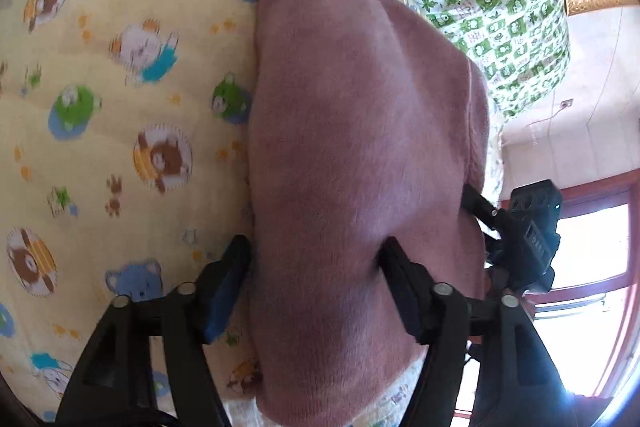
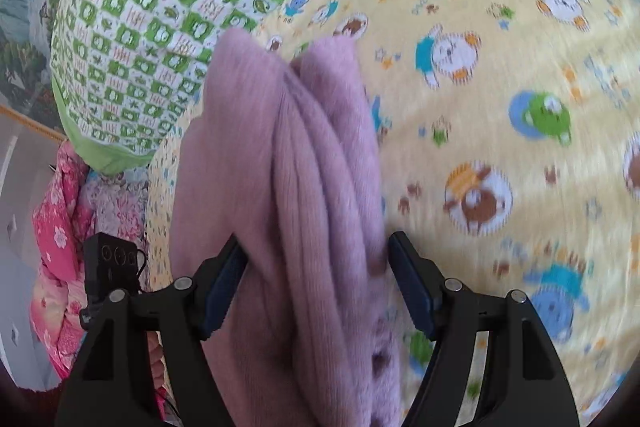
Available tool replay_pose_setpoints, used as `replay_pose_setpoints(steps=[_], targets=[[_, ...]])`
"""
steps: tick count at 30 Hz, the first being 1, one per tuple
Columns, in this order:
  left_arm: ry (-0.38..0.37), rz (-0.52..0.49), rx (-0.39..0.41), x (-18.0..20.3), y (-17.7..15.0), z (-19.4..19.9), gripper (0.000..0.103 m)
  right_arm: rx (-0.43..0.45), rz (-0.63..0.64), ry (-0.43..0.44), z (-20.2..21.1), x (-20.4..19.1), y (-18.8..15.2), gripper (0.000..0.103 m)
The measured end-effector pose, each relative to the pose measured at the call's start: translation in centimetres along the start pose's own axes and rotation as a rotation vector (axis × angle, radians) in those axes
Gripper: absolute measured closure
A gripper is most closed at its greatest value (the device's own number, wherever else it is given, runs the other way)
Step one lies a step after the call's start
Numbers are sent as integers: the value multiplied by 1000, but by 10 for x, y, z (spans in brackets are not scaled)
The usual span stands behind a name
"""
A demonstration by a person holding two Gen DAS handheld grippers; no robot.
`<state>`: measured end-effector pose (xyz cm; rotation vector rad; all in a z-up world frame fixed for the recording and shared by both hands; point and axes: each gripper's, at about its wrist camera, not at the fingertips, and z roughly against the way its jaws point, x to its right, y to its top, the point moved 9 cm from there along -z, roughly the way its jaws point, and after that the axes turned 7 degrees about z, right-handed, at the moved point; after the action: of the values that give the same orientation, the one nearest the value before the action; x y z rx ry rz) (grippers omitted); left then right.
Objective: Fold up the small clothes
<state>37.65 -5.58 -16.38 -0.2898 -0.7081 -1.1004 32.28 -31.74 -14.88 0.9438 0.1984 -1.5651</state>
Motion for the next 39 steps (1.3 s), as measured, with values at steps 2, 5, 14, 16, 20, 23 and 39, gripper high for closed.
replay_pose_setpoints(steps=[2, 5, 14, 16, 20, 23, 39], targets=[[-5, -1, 19, 3, 7, 2, 33, -11, 6, 5, -5, -1, 7, 30], [1, 17, 39, 3, 24, -1, 27, -29, 29, 8, -14, -3, 20, 30], [-17, 38, 80, 11, 47, -20, 58, -31, -10, 26, -35, -12, 32, 65], [-44, 15, 87, 17, 42, -10, 64, -14, -15, 71, -27, -24, 31, 69], [-98, -18, 102, 28, 28, 25, 67, -10, -8, 162, -13, -59, 24, 71], [-97, -54, 107, 27, 14, 58, 67, -27, -34, 259, -6, -89, 16, 71], [48, 46, 234, -107, 57, 154, 67, -168, 97, 238, -120, -182, -6, 71]])
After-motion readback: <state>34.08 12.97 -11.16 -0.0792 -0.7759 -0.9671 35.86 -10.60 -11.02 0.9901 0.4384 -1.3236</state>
